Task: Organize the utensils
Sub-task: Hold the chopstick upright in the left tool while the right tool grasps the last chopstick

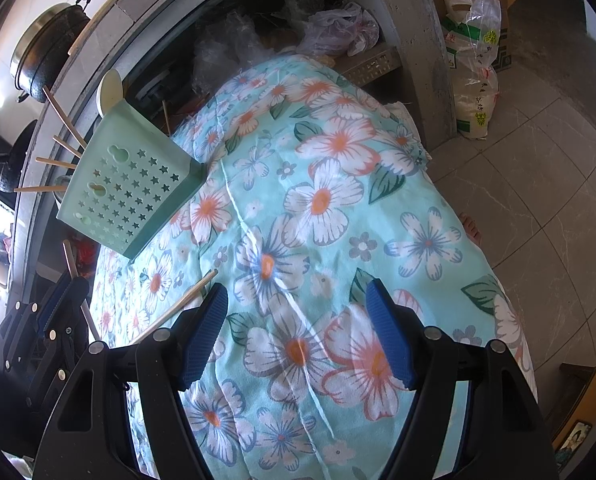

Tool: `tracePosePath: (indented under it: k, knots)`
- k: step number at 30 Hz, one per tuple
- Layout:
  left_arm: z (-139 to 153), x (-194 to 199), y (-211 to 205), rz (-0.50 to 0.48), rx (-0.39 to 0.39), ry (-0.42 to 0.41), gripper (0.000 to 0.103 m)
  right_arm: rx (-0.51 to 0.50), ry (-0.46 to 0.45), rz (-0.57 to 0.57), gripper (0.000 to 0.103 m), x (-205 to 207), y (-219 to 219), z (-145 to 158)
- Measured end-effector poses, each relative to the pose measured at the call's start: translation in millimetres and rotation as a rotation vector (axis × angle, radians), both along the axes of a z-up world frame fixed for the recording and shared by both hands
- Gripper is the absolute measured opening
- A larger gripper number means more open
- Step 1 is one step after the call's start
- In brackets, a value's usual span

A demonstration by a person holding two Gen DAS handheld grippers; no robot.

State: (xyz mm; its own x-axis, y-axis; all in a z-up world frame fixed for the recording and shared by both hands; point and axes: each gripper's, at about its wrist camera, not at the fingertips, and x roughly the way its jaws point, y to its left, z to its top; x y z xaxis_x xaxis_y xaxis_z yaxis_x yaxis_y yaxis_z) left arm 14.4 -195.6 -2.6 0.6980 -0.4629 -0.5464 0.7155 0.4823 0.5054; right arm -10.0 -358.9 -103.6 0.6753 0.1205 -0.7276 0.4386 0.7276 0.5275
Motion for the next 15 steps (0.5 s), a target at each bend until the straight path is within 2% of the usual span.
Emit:
tracePosePath:
  k: [15]
  knots:
    - [4.7,4.5,3.8,0.016,-0.013,-0.008,0.007,0.048,-0.037,0.035,0.070,2.3,9.8,5.2]
